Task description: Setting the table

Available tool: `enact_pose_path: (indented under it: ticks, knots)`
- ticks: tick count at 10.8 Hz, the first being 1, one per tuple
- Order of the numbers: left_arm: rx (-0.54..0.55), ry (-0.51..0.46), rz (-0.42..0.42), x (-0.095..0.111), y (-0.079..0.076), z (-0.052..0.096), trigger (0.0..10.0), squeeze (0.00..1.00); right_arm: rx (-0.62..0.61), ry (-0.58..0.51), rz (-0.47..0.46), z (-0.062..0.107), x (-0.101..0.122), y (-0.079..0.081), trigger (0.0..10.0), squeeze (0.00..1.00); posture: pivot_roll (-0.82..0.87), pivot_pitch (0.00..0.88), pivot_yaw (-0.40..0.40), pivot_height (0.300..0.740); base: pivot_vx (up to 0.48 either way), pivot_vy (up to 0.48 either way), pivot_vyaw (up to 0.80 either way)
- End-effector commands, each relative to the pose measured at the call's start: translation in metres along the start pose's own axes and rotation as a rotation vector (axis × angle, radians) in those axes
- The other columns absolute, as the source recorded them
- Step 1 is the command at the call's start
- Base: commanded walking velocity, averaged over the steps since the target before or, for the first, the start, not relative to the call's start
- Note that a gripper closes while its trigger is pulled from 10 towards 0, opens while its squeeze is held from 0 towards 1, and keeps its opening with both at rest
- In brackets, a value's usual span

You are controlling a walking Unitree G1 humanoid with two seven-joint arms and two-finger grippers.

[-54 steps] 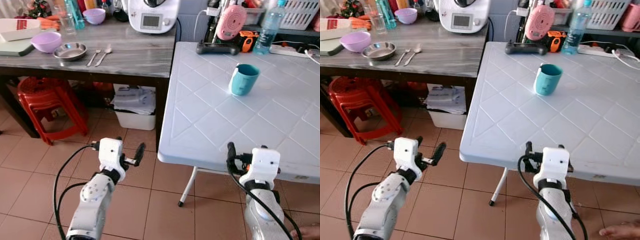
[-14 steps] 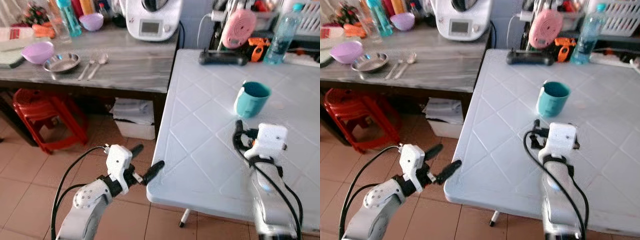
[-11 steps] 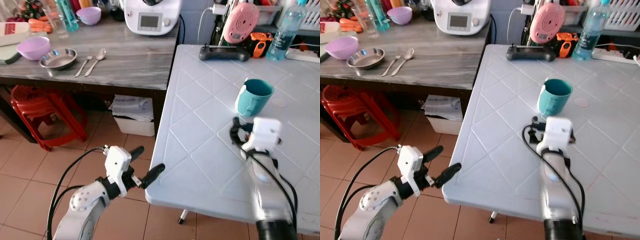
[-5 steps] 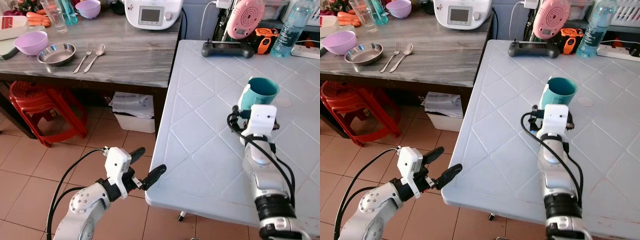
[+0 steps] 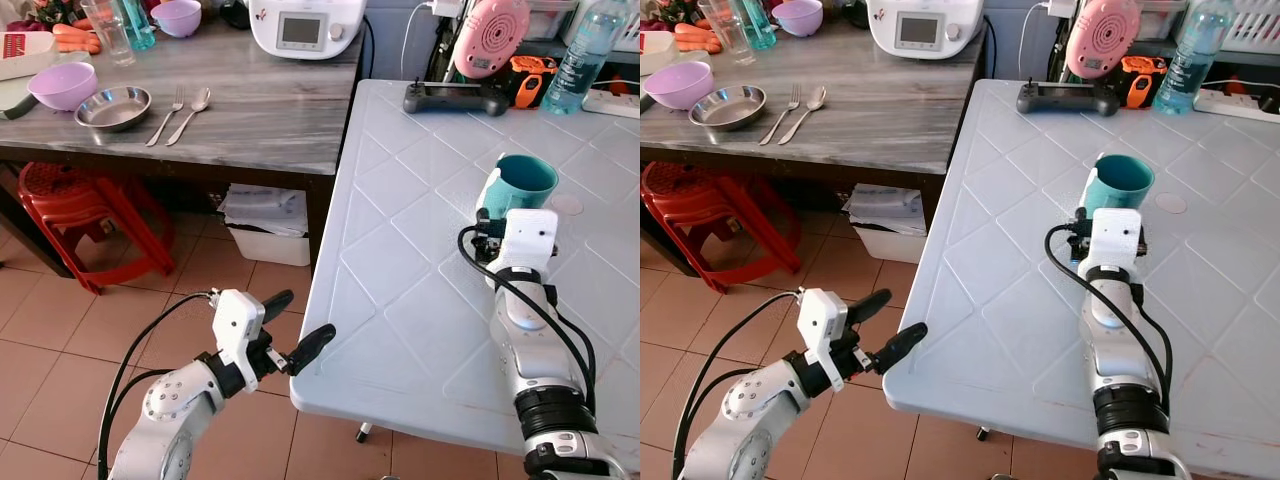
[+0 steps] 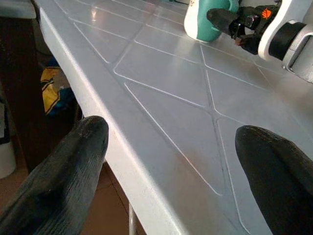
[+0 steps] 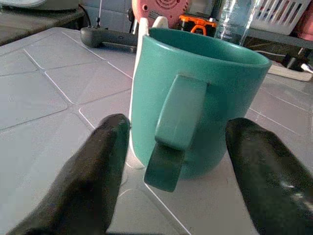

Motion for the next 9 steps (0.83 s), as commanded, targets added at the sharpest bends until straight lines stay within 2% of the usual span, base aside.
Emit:
enact_pose_path:
  ticks: [1, 9]
  knots:
    - [0.009, 0.010, -0.003, -0.0025, 0.0032, 0.0018, 10.0, 0.00, -0.005, -0.014, 0.005, -0.0026, 0.0039, -0.0006, 0.0, 0.00, 0.03, 0.134, 0.050, 0.740, 0.000, 0.000, 0.00]
    - [0.003, -0.009, 0.005, -0.0016, 0.0022, -0.0013, 10.0, 0.00, 0.012, -0.038, -0.014, -0.0034, 0.0059, 0.0045, 0.0, 0.00, 0.02, 0.129, 0.045, 0.740, 0.000, 0.000, 0.00]
Point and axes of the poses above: a point about 5 cm out from each wrist's last joint towards the gripper, its own z axis pointing back from the gripper into the wrist, its own x axis along the axis of the wrist's last joint, y = z × x, the point moved 6 cm from there along -z, pointing out of the wrist towards the gripper, and after that the axes turned 3 degrees about -z, right-handed, at the moved point
